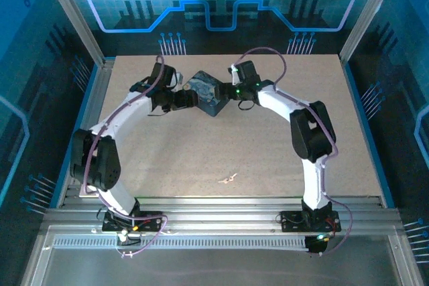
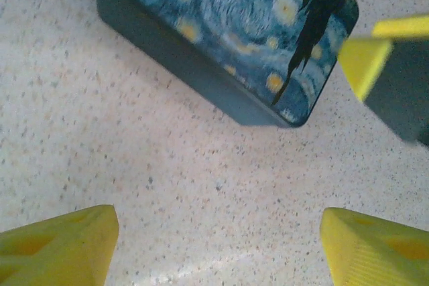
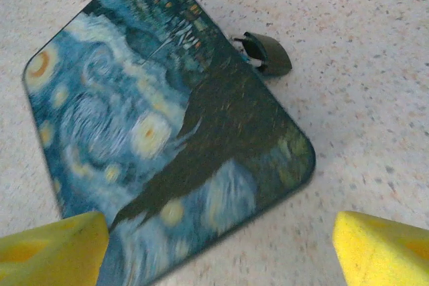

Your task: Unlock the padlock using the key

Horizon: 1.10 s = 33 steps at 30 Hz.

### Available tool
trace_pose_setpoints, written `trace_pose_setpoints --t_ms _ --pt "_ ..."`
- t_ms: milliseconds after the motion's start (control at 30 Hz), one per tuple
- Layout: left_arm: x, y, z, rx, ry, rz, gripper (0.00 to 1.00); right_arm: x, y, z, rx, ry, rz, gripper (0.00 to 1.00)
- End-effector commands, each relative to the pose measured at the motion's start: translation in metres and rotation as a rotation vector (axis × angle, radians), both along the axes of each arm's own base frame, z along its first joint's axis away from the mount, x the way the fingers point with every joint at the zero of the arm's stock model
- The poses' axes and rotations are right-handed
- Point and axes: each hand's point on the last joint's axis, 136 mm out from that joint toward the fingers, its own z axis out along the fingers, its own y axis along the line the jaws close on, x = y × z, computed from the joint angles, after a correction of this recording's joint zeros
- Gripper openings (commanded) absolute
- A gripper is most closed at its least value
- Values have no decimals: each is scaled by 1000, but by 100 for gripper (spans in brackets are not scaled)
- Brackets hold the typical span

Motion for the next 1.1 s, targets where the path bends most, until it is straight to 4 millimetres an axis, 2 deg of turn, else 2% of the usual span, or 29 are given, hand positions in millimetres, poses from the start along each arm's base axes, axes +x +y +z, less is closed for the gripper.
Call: trace_pose_setpoints --t_ms 0,200,433,567,767,867,967,1067 --pt "-7 6 18 -34 -52 62 80 18 2 -4 34 24 -38 88" --pt "-25 19 9 16 -45 80 80 25 13 -23 66 51 -23 88" --pt "-28 23 5 26 -52 95 80 16 41 -17 94 13 94 85" --pt "-29 29 4 45 -68 119 80 -6 62 -10 120 10 206 78" --pt "-25 34 -3 54 -56 145 80 -59 95 4 114 -26 325 78" --pt "-19 39 -4 72 -63 167 81 -78 115 8 151 -23 367 78" --pt "-6 53 -6 81 -58 213 81 -86 127 13 168 -26 387 78" --pt "12 72 -12 79 -52 263 81 -86 123 16 184 -8 372 78"
